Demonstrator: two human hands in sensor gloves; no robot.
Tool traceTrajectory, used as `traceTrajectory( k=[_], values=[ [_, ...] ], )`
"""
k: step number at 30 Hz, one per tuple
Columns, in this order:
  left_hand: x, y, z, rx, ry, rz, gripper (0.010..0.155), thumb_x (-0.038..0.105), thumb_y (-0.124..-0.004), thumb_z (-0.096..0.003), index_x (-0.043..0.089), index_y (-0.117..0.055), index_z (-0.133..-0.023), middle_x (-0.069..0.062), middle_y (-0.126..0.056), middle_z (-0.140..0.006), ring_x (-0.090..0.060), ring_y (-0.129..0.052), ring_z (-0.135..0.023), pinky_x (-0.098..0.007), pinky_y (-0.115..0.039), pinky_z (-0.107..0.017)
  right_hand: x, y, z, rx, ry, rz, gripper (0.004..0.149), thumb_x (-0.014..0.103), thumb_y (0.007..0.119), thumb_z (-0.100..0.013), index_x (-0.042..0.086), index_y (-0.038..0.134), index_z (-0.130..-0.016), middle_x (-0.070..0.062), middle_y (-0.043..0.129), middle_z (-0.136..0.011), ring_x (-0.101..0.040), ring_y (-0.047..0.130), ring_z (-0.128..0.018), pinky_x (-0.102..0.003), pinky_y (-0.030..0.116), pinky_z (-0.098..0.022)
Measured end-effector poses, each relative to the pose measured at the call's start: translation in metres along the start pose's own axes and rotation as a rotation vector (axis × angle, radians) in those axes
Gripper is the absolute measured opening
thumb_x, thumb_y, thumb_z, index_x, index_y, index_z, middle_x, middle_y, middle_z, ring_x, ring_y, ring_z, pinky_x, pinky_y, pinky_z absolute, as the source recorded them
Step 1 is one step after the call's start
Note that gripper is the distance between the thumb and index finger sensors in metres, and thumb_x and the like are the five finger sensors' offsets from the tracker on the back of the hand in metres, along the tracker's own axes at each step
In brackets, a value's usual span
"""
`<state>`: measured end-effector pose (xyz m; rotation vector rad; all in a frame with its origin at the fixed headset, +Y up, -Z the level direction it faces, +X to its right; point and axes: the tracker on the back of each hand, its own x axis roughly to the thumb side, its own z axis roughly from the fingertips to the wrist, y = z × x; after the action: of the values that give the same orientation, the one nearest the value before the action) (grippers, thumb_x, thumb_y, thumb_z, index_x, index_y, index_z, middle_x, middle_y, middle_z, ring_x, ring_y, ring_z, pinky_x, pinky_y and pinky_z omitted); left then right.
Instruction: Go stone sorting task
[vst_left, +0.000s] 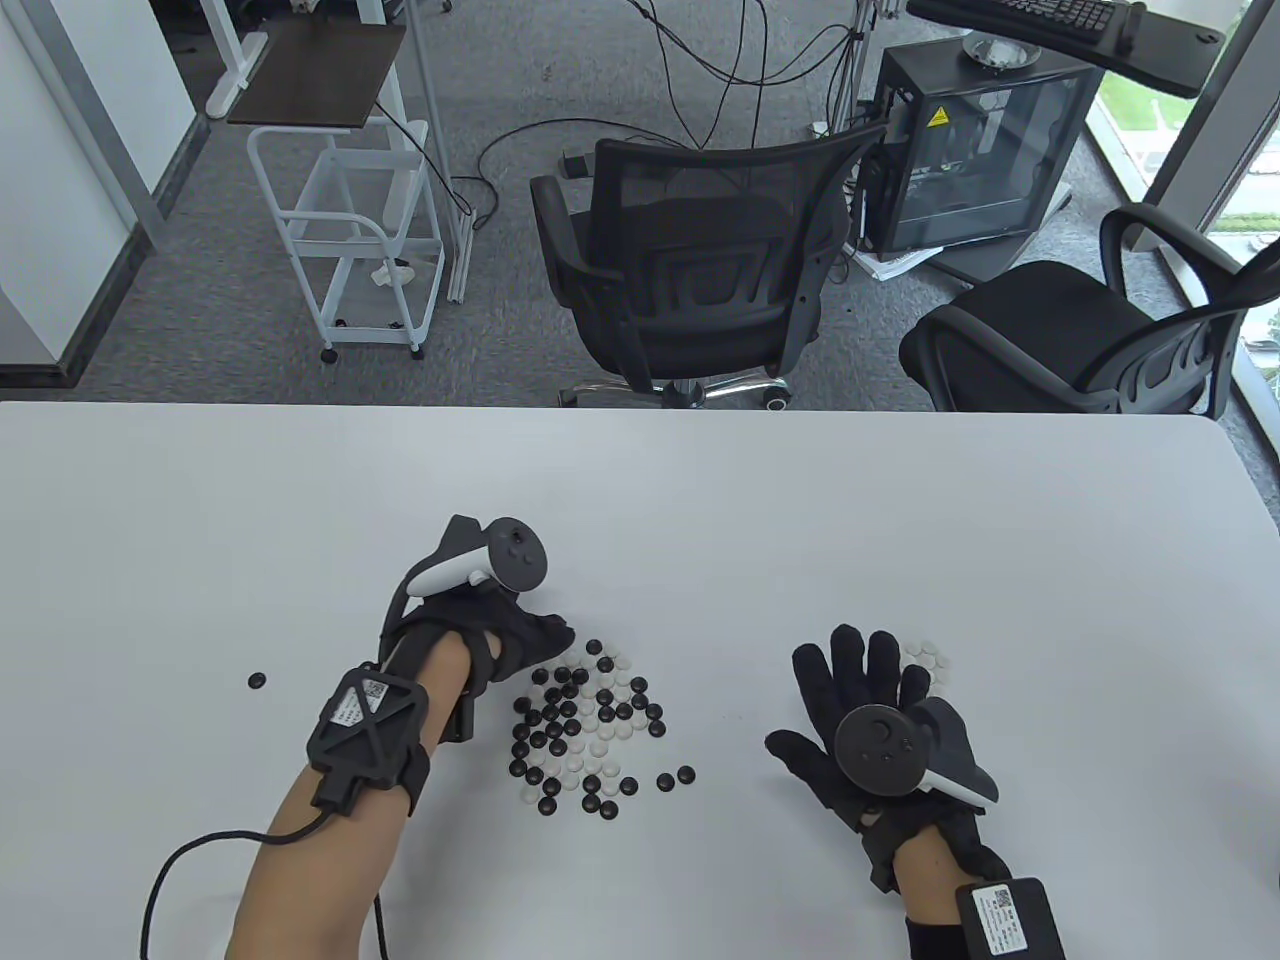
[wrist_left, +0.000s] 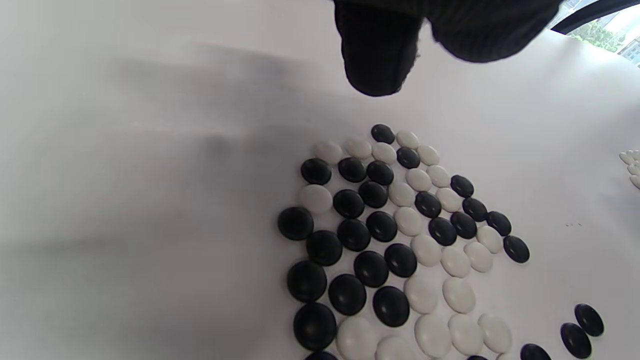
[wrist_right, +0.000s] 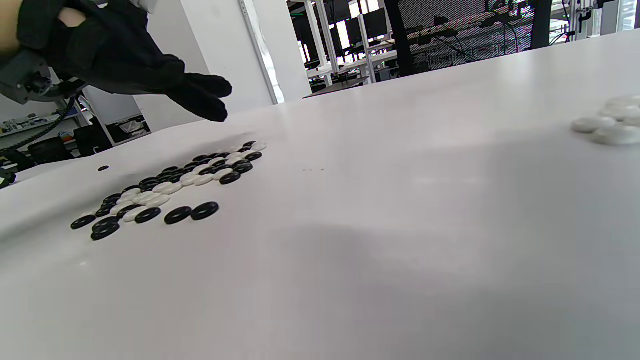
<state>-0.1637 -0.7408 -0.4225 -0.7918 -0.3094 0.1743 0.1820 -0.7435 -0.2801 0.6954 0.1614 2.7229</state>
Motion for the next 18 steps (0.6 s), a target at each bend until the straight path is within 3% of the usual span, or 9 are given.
traceTrajectory(
  k=[7, 11, 13, 18],
  values=[
    [0.010, -0.019, -0.030, -0.044, -0.010, 0.038, 0.069, 0.058, -0.050, -0.0525, 0.035, -0.049, -0.117, -0.021, 0.008, -0.115, -0.053, 0.016, -0.095, -0.081, 0.003, -0.049, 0.000, 0.000, 0.000, 0.007, -0.003, -0.003, 0.087, 0.048, 0.053, -0.060, -0.012, 0.022, -0.114, -0.052, 0.004, -0.104, -0.075, -0.003, -0.084, -0.091, 0.011, -0.049],
    [0.005, -0.019, -0.033, -0.030, 0.020, 0.031, 0.068, 0.058, -0.049, -0.0525, 0.036, -0.048, -0.117, -0.020, 0.009, -0.115, -0.052, 0.018, -0.095, -0.081, 0.005, -0.049, 0.000, 0.000, 0.001, 0.019, -0.001, -0.002, 0.087, 0.048, 0.053, -0.060, -0.012, 0.022, -0.114, -0.053, 0.004, -0.104, -0.075, -0.003, -0.084, -0.091, 0.011, -0.049],
    [-0.007, -0.014, -0.030, -0.006, 0.083, 0.010, 0.068, 0.058, -0.049, -0.0525, 0.035, -0.048, -0.117, -0.020, 0.010, -0.115, -0.052, 0.019, -0.095, -0.081, 0.006, -0.050, -0.001, 0.000, 0.001, 0.024, 0.000, -0.004, 0.087, 0.048, 0.053, -0.060, -0.012, 0.022, -0.114, -0.053, 0.003, -0.104, -0.075, -0.003, -0.083, -0.091, 0.011, -0.049],
    [-0.073, -0.001, -0.006, 0.026, 0.283, 0.060, 0.068, 0.058, -0.049, -0.0524, 0.035, -0.051, -0.116, -0.019, 0.011, -0.115, -0.051, 0.020, -0.095, -0.080, 0.007, -0.050, -0.002, -0.002, 0.003, 0.024, 0.003, -0.013, 0.087, 0.048, 0.053, -0.060, -0.012, 0.022, -0.114, -0.053, 0.003, -0.104, -0.075, -0.004, -0.083, -0.091, 0.011, -0.049]
  ],
)
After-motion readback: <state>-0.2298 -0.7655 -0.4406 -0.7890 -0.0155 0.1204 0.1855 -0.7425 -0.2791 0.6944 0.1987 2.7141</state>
